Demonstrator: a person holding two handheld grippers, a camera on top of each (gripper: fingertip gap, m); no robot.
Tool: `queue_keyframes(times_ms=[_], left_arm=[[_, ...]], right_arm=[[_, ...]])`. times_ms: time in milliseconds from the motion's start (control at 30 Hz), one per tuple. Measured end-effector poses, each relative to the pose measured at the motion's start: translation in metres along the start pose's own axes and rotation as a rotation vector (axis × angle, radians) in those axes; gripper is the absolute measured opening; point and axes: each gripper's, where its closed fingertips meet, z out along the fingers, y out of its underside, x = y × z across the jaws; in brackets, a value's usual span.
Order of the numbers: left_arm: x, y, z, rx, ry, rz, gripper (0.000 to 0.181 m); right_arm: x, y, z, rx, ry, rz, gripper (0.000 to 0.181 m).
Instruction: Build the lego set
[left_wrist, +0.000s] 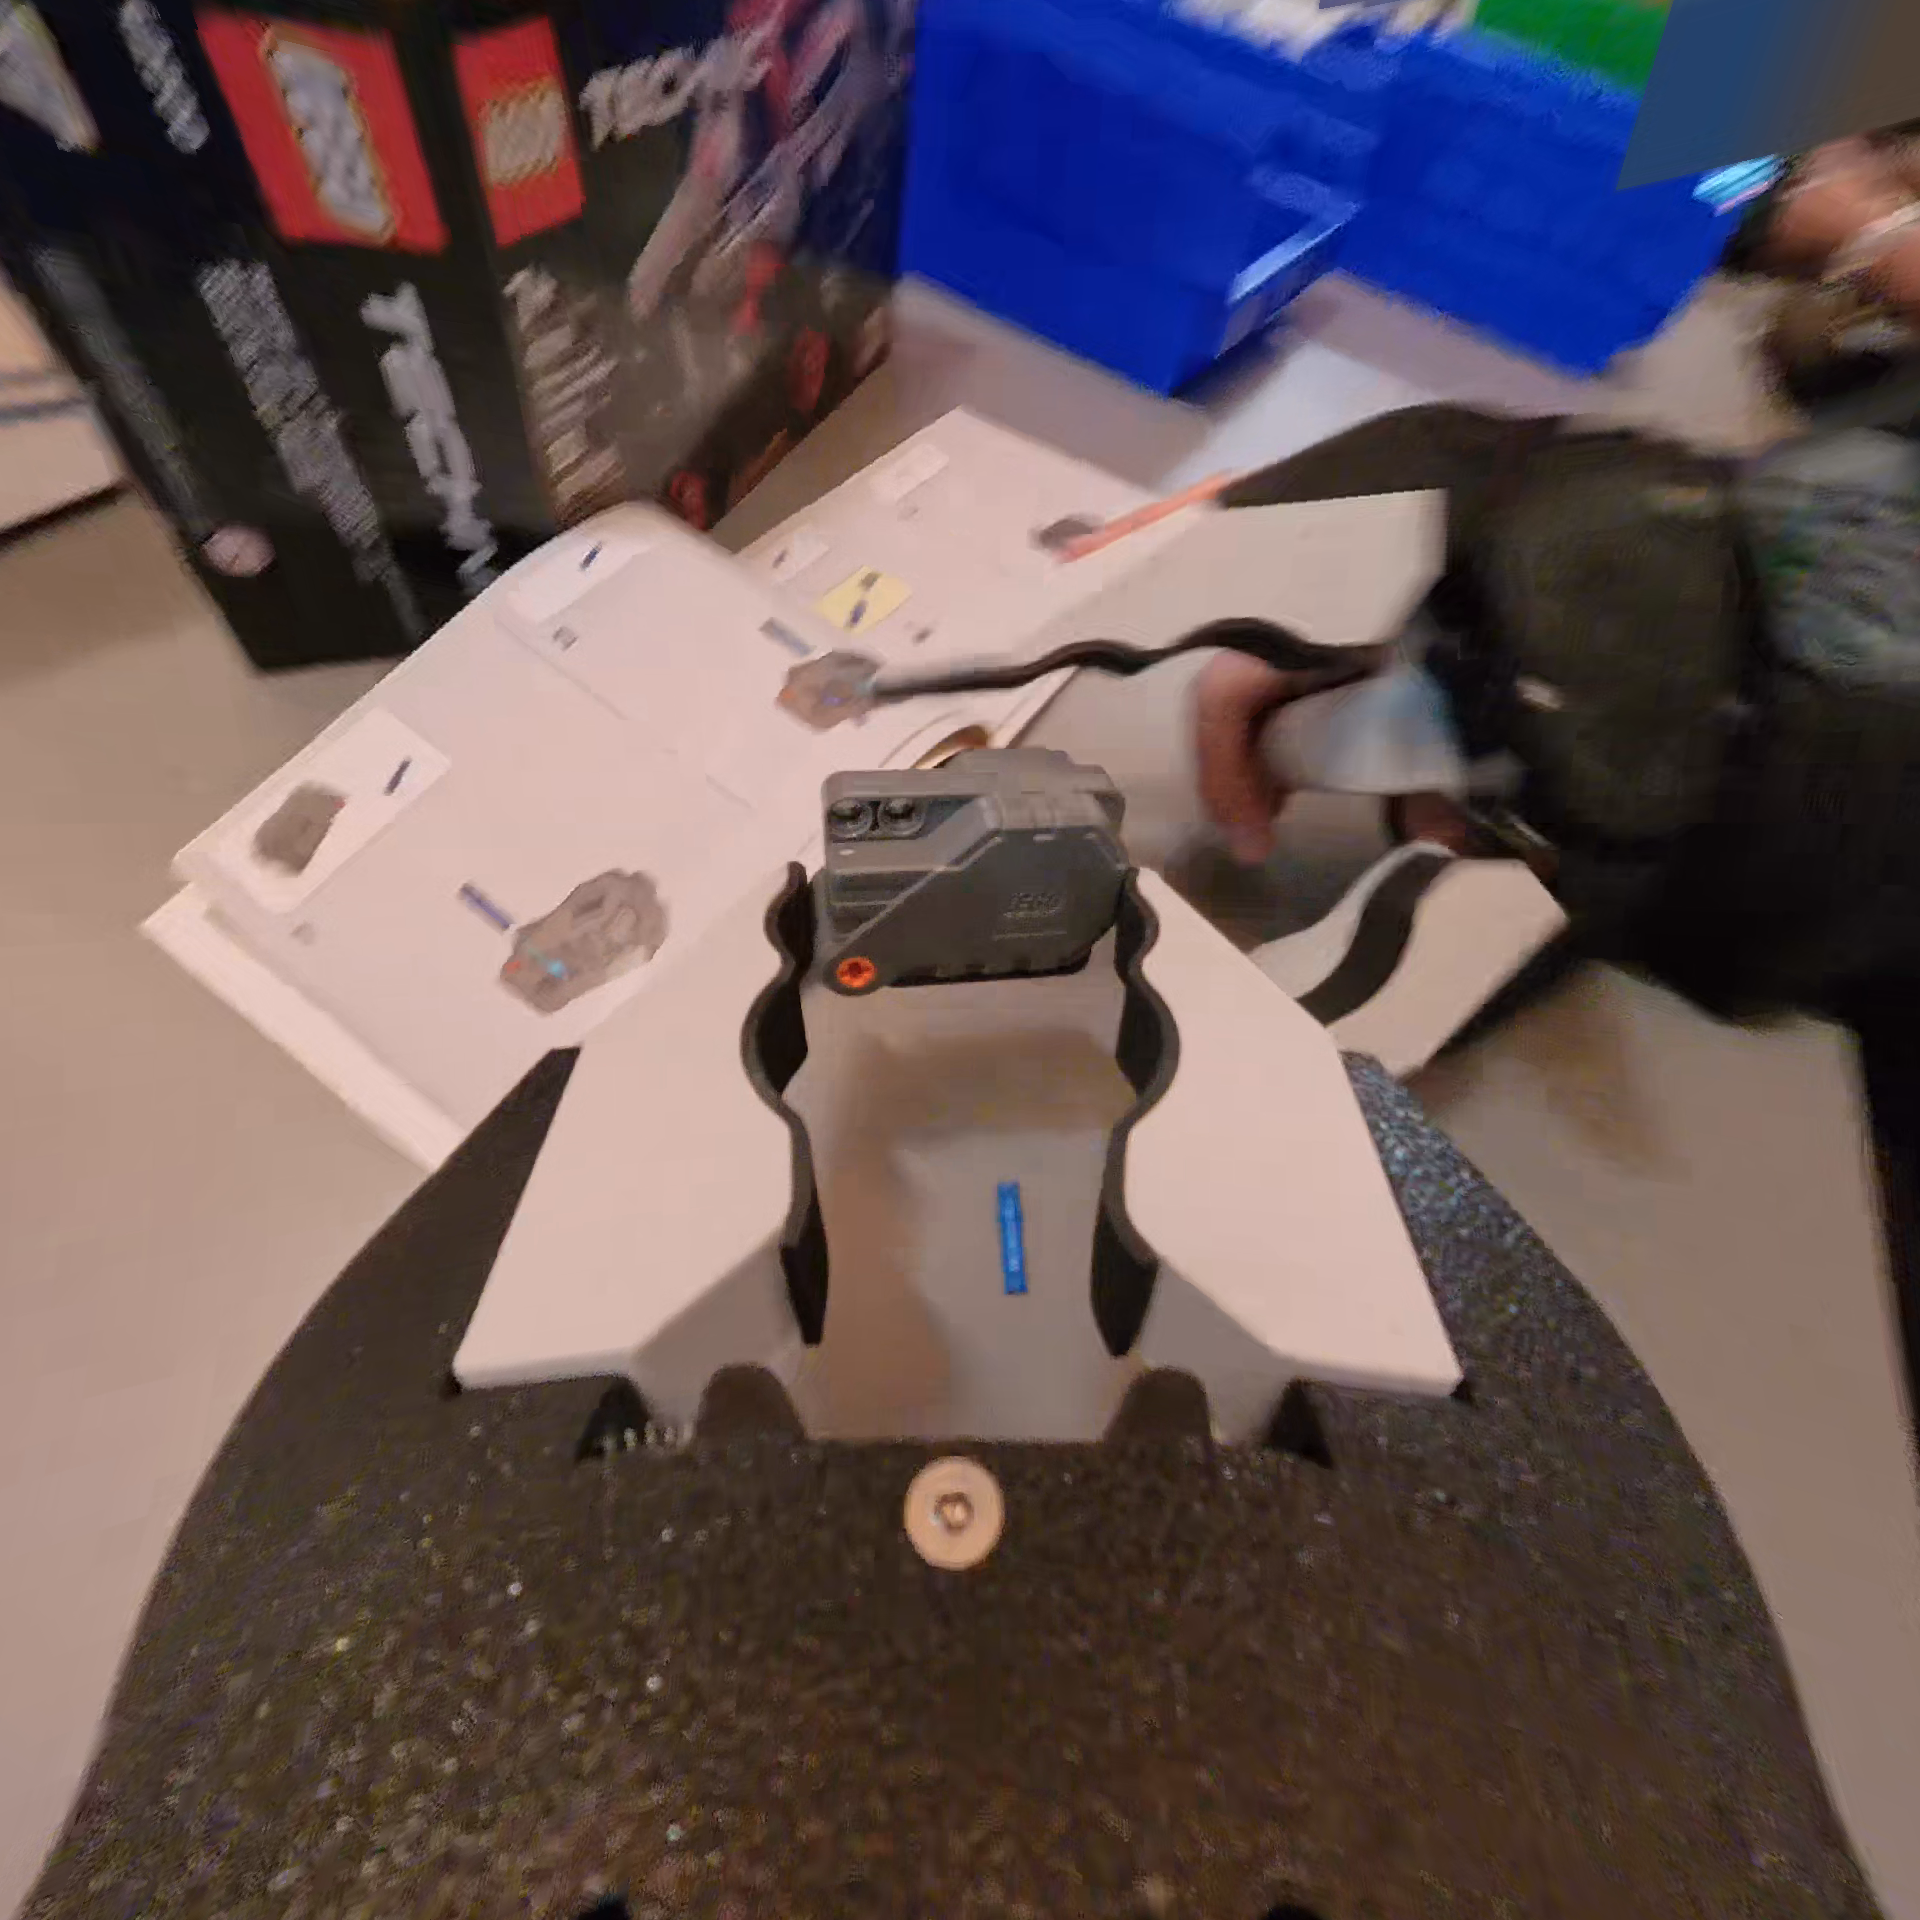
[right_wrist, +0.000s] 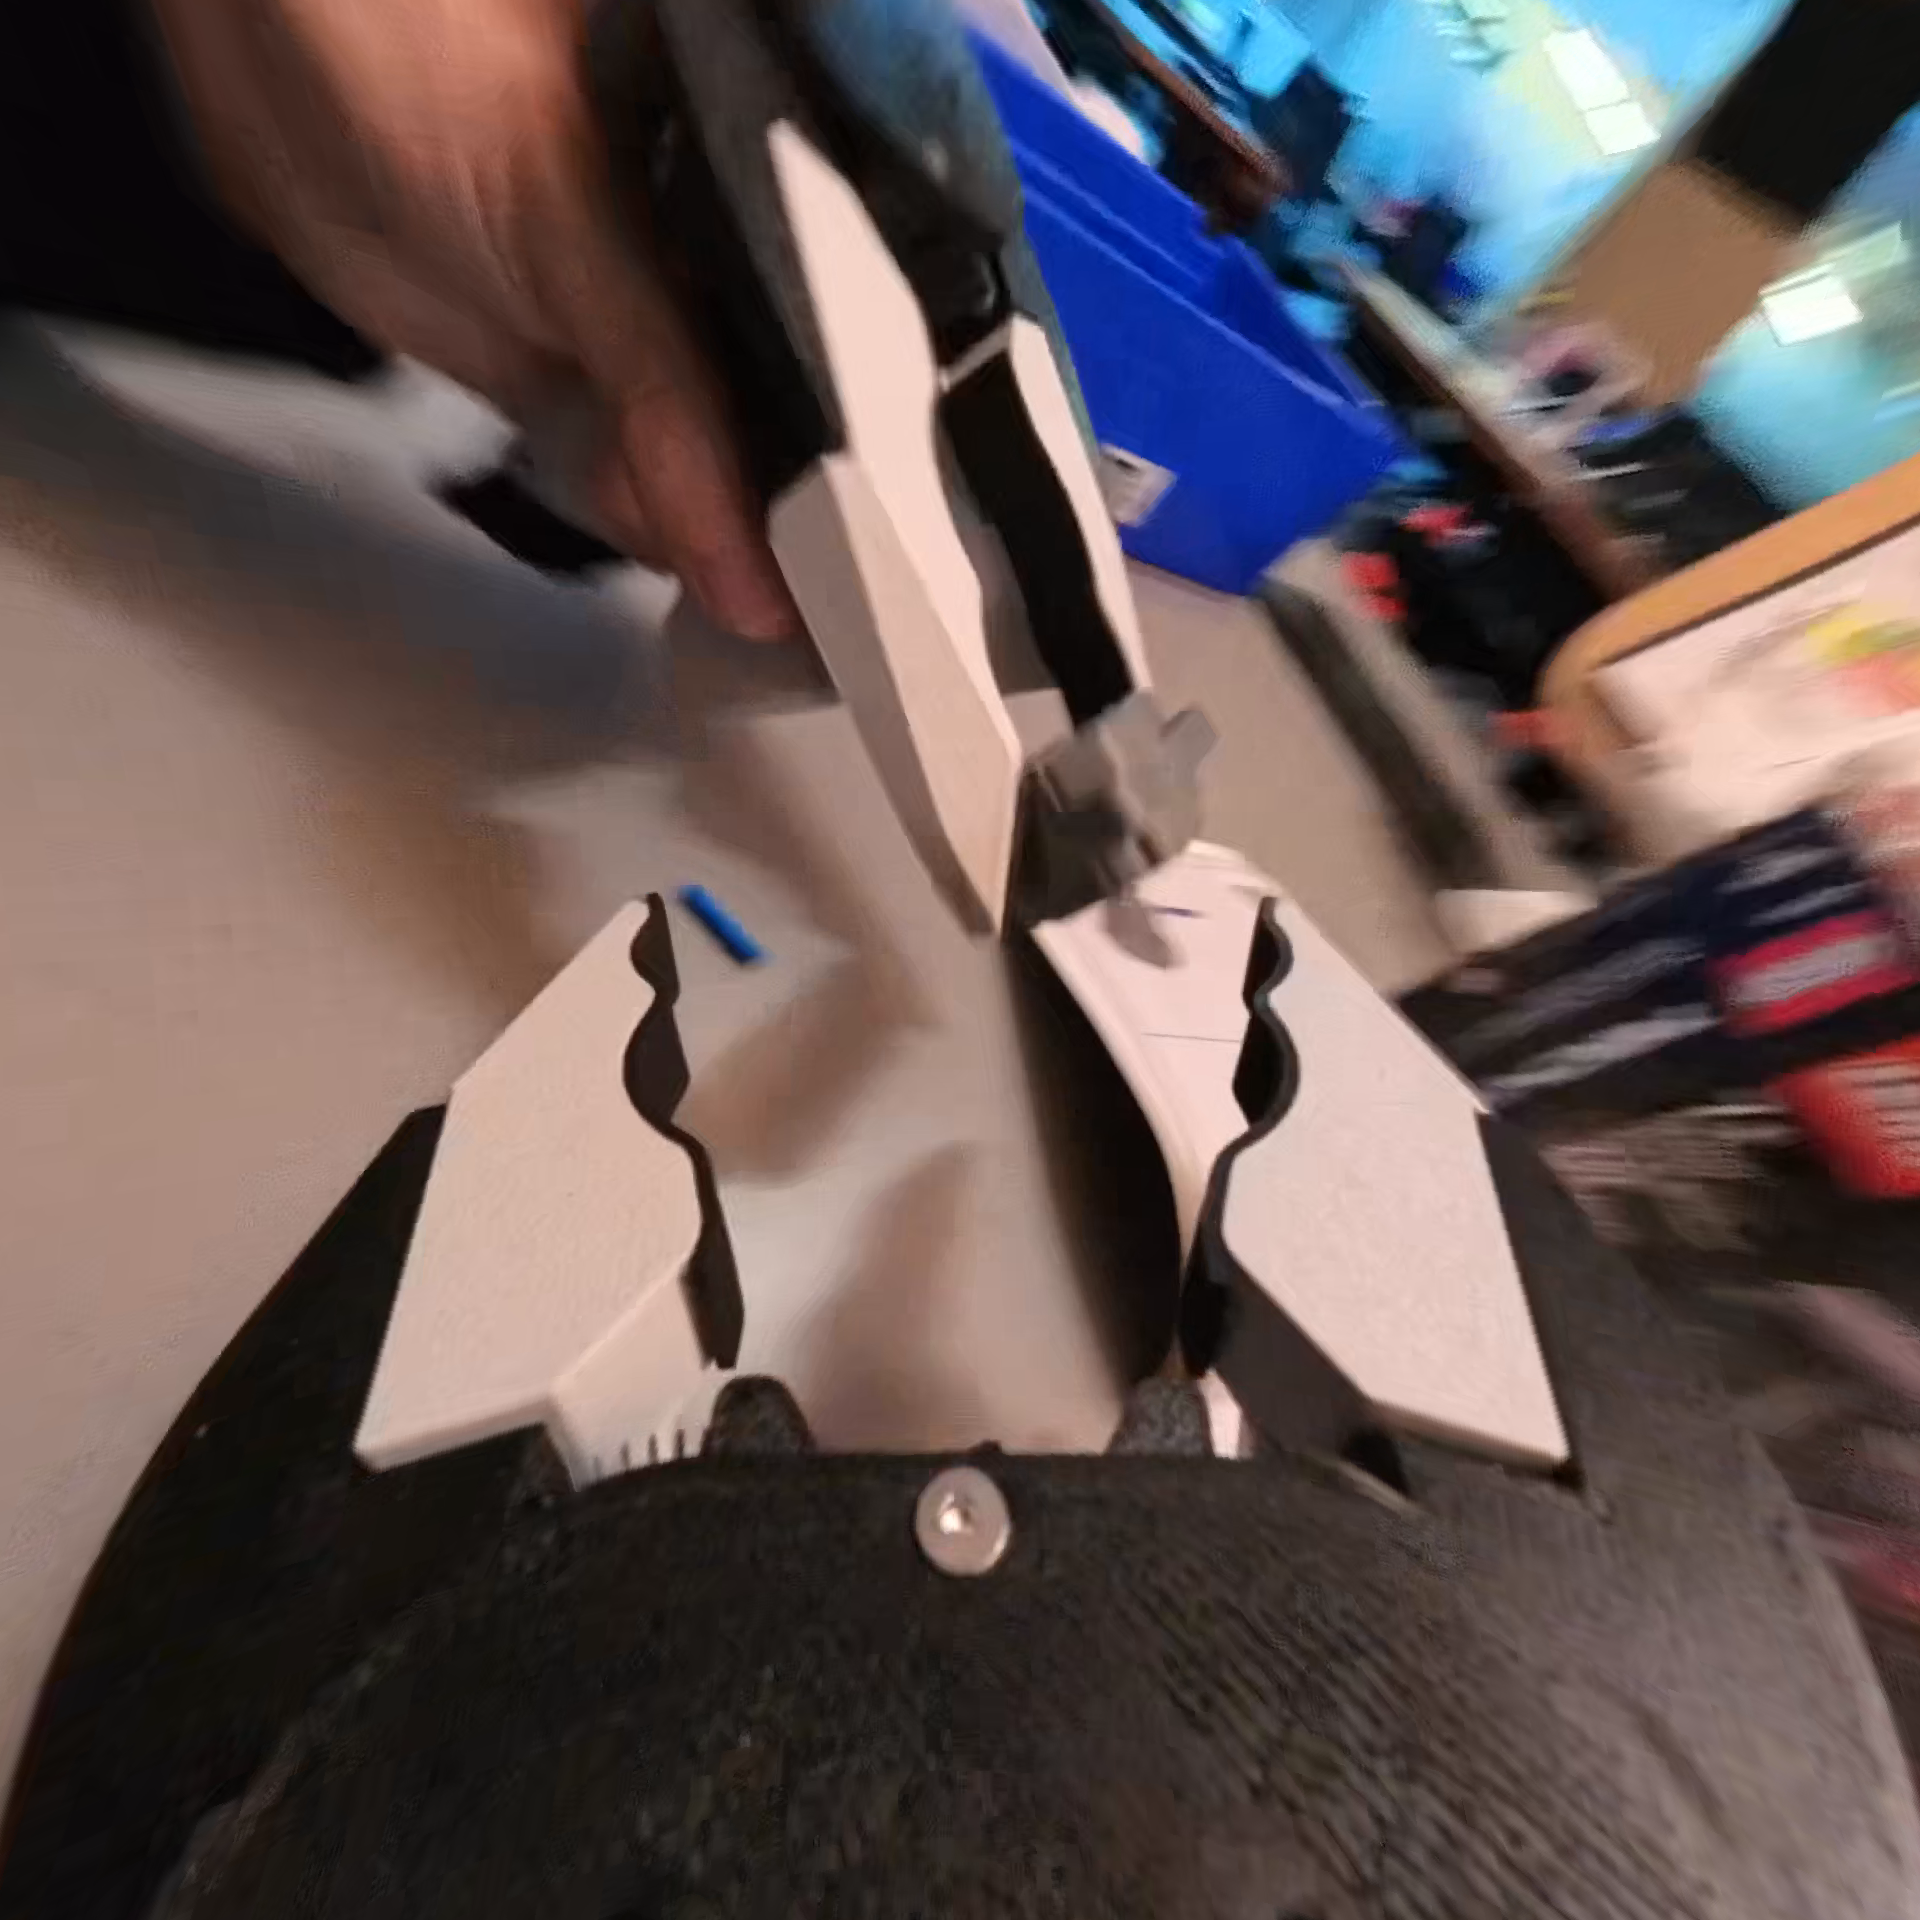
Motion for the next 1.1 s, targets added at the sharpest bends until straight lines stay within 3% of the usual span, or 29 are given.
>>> queue_keyframes(times_ms=[67, 200, 367, 500, 833, 900, 1000, 1100], left_arm=[[0.024, -0.008, -0.006, 0.077, 0.2, -0.008, 0.057], [0.06, -0.007, -0.009, 0.104, 0.411, 0.056, 0.057], [0.078, 0.003, 0.002, 0.042, 0.423, 0.19, 0.057], [0.077, 0.004, 0.002, 0.05, 0.41, 0.209, 0.057], [0.064, -0.009, 0.001, 0.144, 0.326, 0.169, 0.058], [0.056, -0.01, -0.002, 0.157, 0.29, 0.145, 0.077], [0.048, -0.01, -0.012, 0.143, 0.304, 0.011, 0.093], [0.047, -0.026, -0.019, 0.152, 0.372, -0.288, 0.08]], right_arm=[[-0.011, -0.015, -0.022, 0.162, -0.257, 0.247, 0.095], [0.003, -0.053, -0.067, 0.531, -0.433, 0.512, 0.072], [-0.021, -0.051, -0.061, 0.466, -0.512, 0.449, 0.065], [-0.02, -0.05, -0.058, 0.467, -0.487, 0.446, 0.053], [-0.002, -0.053, -0.058, 0.488, -0.358, 0.408, 0.051], [0.004, -0.055, -0.063, 0.514, -0.321, 0.392, 0.051], [0.021, -0.051, -0.067, 0.474, -0.161, 0.252, 0.051], [0.022, -0.043, -0.062, 0.357, -0.024, 0.014, 0.051]])
